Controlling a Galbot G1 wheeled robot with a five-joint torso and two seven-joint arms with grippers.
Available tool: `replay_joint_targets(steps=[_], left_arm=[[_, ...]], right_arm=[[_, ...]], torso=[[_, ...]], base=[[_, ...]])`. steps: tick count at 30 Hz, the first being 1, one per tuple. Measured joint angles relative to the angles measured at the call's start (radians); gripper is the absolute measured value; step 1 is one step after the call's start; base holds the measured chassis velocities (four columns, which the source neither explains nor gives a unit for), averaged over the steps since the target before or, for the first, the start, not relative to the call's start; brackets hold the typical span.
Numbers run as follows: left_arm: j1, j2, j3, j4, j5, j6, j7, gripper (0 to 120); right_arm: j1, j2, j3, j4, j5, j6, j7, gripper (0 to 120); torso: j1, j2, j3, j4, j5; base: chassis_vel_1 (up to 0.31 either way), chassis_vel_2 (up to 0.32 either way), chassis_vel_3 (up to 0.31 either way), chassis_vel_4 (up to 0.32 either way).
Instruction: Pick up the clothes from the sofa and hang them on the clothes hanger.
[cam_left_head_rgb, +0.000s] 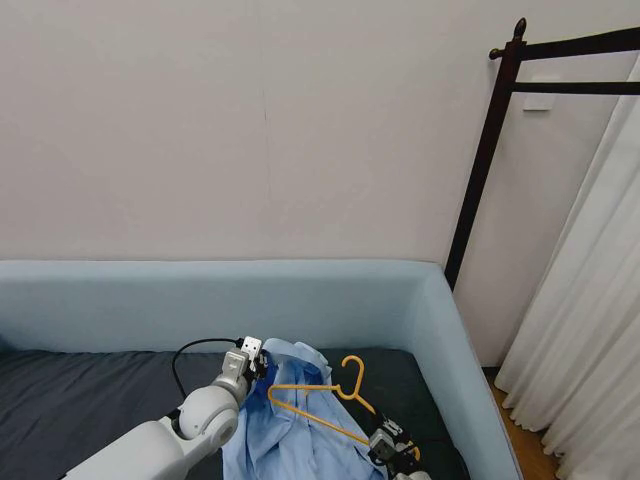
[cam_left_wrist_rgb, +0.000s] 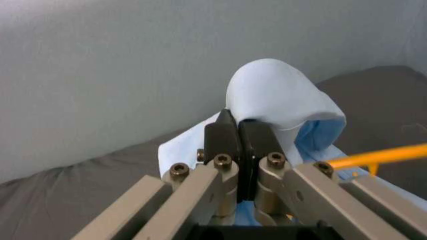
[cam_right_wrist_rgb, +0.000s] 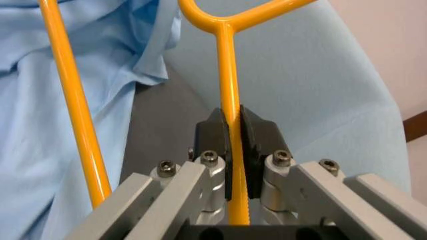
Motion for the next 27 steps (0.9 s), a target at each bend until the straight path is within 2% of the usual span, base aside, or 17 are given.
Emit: replay_joint_targets(steps=[5, 15, 20, 27], left_arm=[[0.005, -0.018, -0.002, 0.001, 0.0, 0.001, -0.022, 0], [0.028, -0.048, -0.008, -0.051, -0.028, 0.013, -0.096, 0], [0.028, -0.073, -0.019, -0.069, -0.046, 0.006, -0.133, 0], [0.013, -0.099, -0.021, -0.087, -0.016, -0.028, -0.141, 0]], right_arm=[[0.016, 0.019, -0.041, 0.055, 0.037, -0.072, 0.028, 4], [0.105, 0.089, -0.082, -0.047, 0.034, -0.108, 0.132, 4], [0.184, 0.111, -0.098, -0.086, -0.069, -0.073, 0.152, 4], [0.294, 0.093, -0.119, -0.12, -0.196, 0.014, 0.167, 4]], torso=[[0.0, 0.0, 0.0, 0.0, 0.0001], [0.0, 0.0, 0.0, -0.0001, 0.0002], [0.0, 0.0, 0.0, -0.0001, 0.0002], [0.0, 0.0, 0.0, 0.0, 0.0002]], base=[[0.0, 0.0, 0.0, 0.0], [0.0, 0.0, 0.0, 0.0], [0.0, 0.0, 0.0, 0.0], [0.0, 0.0, 0.0, 0.0]])
